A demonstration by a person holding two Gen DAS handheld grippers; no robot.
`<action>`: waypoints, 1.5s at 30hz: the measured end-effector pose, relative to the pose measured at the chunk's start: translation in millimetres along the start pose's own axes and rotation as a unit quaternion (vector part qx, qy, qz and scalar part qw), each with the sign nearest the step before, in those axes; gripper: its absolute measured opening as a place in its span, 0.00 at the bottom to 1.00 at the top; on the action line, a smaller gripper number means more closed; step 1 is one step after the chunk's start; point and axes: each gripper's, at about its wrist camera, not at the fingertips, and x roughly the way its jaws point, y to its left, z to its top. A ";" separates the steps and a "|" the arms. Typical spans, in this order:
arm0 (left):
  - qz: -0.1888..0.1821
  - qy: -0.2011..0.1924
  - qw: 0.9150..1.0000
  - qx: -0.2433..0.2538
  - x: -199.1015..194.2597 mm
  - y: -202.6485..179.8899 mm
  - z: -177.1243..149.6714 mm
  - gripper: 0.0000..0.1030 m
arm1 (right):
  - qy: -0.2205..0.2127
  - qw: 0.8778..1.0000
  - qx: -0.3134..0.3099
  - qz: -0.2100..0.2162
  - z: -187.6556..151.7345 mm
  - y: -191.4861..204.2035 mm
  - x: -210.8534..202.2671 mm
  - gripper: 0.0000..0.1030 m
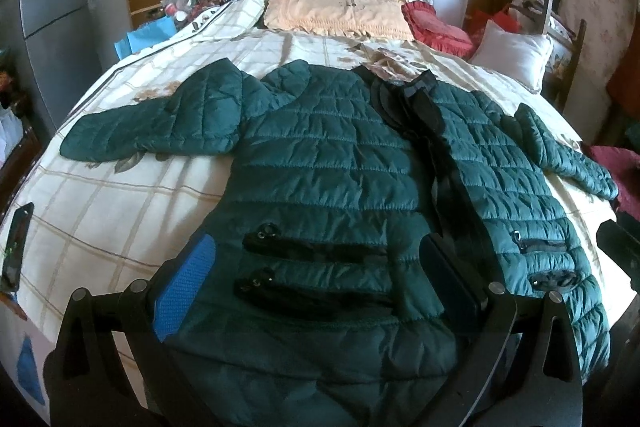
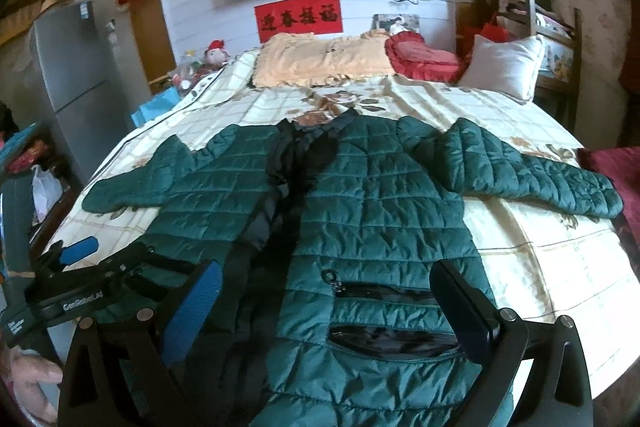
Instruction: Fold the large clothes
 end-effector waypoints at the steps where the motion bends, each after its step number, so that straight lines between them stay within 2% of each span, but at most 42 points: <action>1: -0.001 0.001 1.000 -0.001 0.4 -0.8 -0.4 0.99 | 0.002 1.000 0.006 0.001 0.8 -2.0 0.8 1.00; 4: -0.006 0.002 1.000 -0.004 1.5 -3.2 -2.0 0.99 | -0.012 1.000 0.001 -0.008 -0.7 -5.7 3.4 1.00; 12: -0.006 0.004 1.000 -0.009 2.7 -3.6 -2.5 0.99 | 0.008 0.999 0.002 -0.035 -2.4 -5.1 8.6 1.00; 29: -0.002 0.009 1.000 -0.013 9.8 -0.7 -9.1 0.99 | 0.021 0.999 0.031 -0.021 -5.2 -11.3 19.7 1.00; 45: 0.002 0.006 1.000 -0.014 11.4 -0.2 -10.6 0.99 | 0.023 0.999 0.014 -0.025 -4.9 -7.6 26.5 1.00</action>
